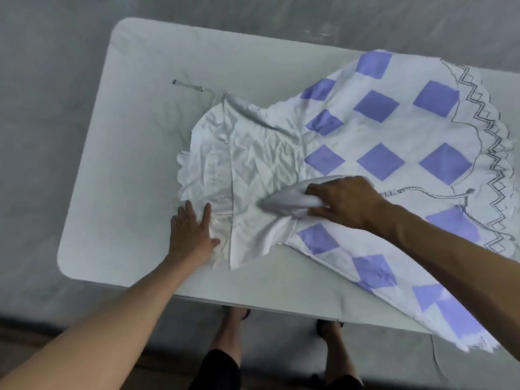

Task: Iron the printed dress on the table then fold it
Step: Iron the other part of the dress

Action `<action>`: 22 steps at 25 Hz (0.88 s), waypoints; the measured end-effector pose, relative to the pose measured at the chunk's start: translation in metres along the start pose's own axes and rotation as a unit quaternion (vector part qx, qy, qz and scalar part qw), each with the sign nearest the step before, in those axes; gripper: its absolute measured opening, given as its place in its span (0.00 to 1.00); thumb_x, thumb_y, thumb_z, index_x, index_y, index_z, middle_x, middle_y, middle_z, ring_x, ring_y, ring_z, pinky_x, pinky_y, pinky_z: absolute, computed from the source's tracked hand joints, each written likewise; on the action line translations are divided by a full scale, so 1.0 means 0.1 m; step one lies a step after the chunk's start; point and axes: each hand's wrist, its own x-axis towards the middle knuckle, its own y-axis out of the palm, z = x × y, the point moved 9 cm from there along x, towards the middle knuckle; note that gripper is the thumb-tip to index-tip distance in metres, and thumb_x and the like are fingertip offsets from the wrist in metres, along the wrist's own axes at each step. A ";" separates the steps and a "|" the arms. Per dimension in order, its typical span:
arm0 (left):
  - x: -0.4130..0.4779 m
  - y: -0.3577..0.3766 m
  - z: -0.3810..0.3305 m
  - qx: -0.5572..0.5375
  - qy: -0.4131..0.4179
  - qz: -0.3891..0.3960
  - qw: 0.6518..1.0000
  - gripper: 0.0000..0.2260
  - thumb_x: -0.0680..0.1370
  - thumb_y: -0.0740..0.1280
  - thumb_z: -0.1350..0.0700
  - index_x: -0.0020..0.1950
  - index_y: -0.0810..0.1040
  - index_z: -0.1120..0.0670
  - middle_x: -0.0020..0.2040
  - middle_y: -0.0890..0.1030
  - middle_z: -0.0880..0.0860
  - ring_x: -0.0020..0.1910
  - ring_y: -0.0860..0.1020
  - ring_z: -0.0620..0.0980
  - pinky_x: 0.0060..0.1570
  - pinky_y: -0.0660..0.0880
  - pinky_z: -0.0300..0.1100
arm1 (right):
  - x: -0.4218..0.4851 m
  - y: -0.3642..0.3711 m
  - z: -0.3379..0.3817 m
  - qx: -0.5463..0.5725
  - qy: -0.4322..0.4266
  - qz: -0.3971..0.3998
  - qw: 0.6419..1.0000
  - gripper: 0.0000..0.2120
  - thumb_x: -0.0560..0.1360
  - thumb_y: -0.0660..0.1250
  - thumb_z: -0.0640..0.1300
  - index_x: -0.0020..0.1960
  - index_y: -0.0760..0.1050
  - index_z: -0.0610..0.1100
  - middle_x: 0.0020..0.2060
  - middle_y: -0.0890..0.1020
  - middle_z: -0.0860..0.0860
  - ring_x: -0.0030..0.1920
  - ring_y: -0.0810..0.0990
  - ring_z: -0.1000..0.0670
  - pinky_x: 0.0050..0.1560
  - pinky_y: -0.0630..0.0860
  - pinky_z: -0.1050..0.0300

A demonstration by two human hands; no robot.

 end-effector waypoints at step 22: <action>-1.07 0.03 -2.37 -0.255 0.139 -0.273 0.917 0.24 0.73 0.60 0.60 0.69 0.74 0.54 0.64 0.77 0.52 0.61 0.75 0.51 0.62 0.72 0.45 | 0.45 0.03 0.42 -0.188 -0.332 0.057 0.923 0.21 0.69 0.64 0.69 0.53 0.78 0.56 0.40 0.83 0.50 0.43 0.80 0.44 0.37 0.64 0.56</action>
